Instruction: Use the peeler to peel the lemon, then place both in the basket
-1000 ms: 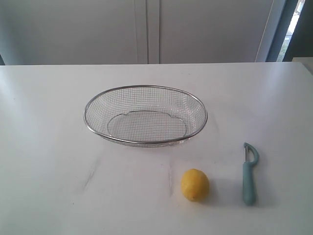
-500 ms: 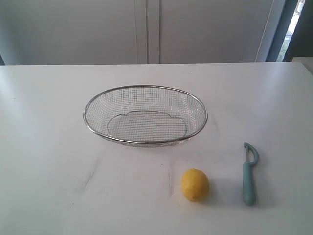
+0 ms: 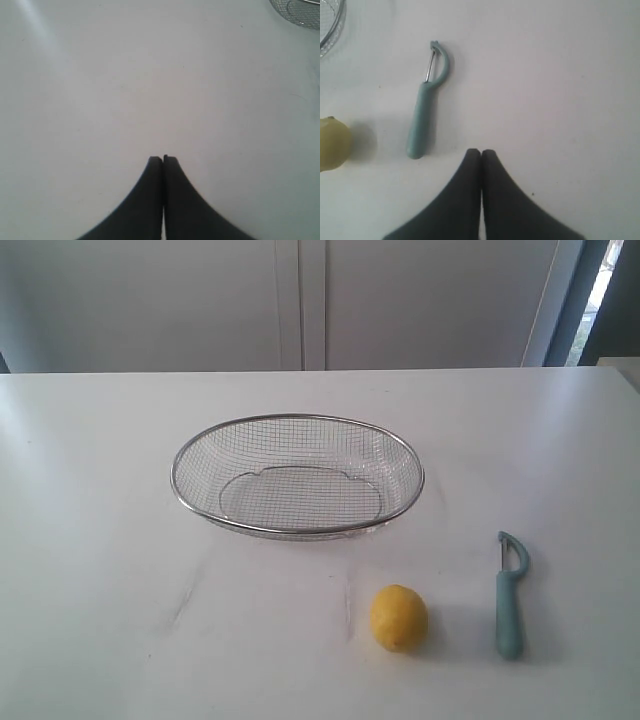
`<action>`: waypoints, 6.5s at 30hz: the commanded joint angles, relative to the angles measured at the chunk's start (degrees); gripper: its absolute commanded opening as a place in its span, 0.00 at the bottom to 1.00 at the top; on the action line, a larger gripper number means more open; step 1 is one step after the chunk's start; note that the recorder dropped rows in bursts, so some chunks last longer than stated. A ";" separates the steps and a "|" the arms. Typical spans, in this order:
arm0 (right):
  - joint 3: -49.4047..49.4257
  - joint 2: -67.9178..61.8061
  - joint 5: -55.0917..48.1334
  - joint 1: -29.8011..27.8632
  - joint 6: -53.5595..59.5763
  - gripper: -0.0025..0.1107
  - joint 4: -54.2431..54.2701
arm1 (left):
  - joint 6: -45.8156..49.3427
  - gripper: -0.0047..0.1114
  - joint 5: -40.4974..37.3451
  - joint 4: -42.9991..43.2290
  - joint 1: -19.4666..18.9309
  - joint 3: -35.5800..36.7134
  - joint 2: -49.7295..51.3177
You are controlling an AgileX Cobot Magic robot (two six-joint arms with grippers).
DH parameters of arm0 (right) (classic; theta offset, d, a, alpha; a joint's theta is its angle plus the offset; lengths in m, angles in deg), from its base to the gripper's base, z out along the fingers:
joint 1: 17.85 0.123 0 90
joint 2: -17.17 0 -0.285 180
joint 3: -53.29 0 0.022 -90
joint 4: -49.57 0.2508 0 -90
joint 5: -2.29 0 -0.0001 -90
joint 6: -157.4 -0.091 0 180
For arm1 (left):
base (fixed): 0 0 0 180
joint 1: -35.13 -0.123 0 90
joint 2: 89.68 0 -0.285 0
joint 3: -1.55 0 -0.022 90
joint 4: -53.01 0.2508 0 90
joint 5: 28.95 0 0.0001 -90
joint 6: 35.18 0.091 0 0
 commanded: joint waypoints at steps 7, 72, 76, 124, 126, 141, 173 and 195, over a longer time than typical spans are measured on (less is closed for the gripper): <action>-2.54 -12.67 -1.95 2.76 -1.59 0.02 1.36 | -0.49 0.04 -0.17 -0.41 -0.06 0.59 -0.28; -2.43 -43.26 22.83 19.52 -24.92 0.30 -4.14 | -0.49 0.04 -0.17 -0.41 -0.06 0.59 -0.28; -2.43 -43.29 24.10 19.52 -24.92 0.30 -4.14 | -0.49 0.04 -0.17 -0.41 -0.06 0.59 -0.28; -2.43 -47.77 23.69 19.52 -24.92 0.28 -4.14 | -0.49 0.04 -0.17 -0.41 -0.06 0.59 -0.28; -2.43 -47.77 23.27 19.52 -24.92 0.23 -4.14 | -0.49 0.04 -0.17 -0.41 -0.06 0.59 -0.28; -2.43 -43.08 22.30 19.52 -24.70 0.02 -4.14 | -0.49 0.04 -0.17 -0.41 -0.06 0.59 -0.28; -2.43 -27.35 13.24 18.79 -11.42 0.02 -4.14 | -0.49 0.04 -0.17 -0.41 -0.06 0.59 -0.28; -3.76 -27.13 4.08 0.59 12.29 0.02 6.85 | -0.49 0.04 -0.17 -0.41 -0.06 0.59 -0.28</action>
